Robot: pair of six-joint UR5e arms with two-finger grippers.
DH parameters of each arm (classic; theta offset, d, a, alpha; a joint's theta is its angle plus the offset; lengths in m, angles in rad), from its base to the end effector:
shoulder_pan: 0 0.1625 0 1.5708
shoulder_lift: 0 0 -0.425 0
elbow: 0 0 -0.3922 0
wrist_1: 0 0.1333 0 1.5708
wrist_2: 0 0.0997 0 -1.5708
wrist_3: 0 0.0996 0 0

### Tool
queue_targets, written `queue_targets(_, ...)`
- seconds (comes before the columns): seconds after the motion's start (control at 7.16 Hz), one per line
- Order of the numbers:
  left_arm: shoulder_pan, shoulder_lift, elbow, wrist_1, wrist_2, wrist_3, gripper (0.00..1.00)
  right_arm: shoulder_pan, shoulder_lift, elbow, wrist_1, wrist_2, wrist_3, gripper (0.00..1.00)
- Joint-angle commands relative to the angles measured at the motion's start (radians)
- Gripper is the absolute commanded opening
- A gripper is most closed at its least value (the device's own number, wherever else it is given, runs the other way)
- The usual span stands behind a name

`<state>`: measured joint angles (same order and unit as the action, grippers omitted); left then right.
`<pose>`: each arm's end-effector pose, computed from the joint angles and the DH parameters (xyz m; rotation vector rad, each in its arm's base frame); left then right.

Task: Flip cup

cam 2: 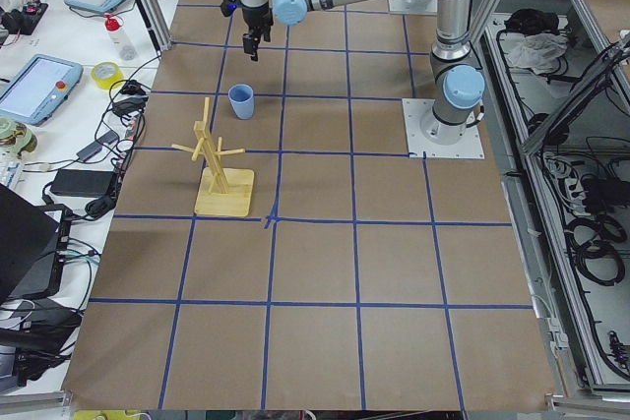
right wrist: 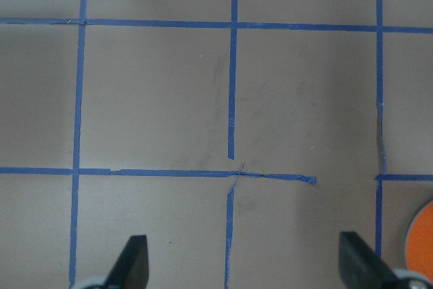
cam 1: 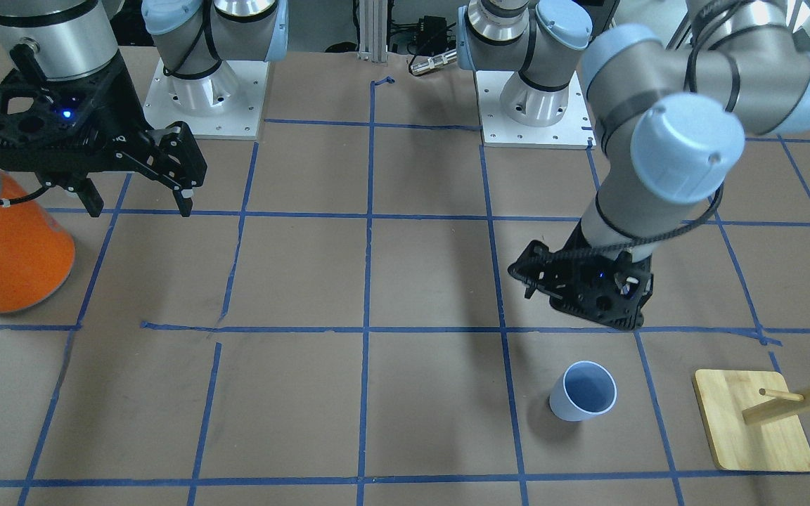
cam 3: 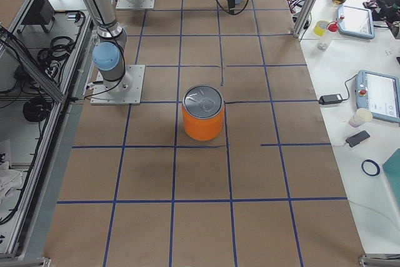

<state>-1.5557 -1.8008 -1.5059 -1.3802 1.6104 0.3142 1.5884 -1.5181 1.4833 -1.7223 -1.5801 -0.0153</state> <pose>-0.1205 -0.5878 0.4149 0.4608 3.0637 -0.0289 0.1417 -0.5284 0.5212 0.0499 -3.1186 0.2914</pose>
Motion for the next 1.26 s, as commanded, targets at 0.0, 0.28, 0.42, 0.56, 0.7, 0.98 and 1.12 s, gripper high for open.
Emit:
queue_targets(0.0,0.002,0.176,0.000,-0.157,0.060,-0.245,1.00,-0.001,-0.002,0.000,0.003,0.003,0.000,1.00)
queue_targets(0.28,-0.006,0.268,-0.022,-0.209,0.059,-0.326,1.00,-0.001,-0.002,0.000,0.006,-0.004,-0.002,1.00)
queue_targets(0.42,-0.020,0.288,-0.025,-0.197,0.057,-0.328,1.00,-0.002,-0.007,-0.001,0.012,-0.008,-0.002,1.00)
queue_targets(0.56,-0.020,0.270,-0.030,-0.150,0.057,-0.336,1.00,-0.001,-0.008,0.000,0.012,-0.008,0.000,1.00)
queue_targets(0.7,-0.021,0.255,-0.055,-0.096,0.063,-0.336,1.00,0.001,-0.010,0.000,0.013,-0.009,0.000,1.00)
queue_targets(0.98,-0.021,0.262,-0.074,-0.076,0.059,-0.326,1.00,0.001,-0.008,0.000,0.013,-0.009,-0.002,1.00)
queue_targets(1.12,-0.021,0.261,-0.074,-0.059,0.057,-0.328,1.00,0.001,-0.008,0.000,0.013,-0.008,0.000,1.00)
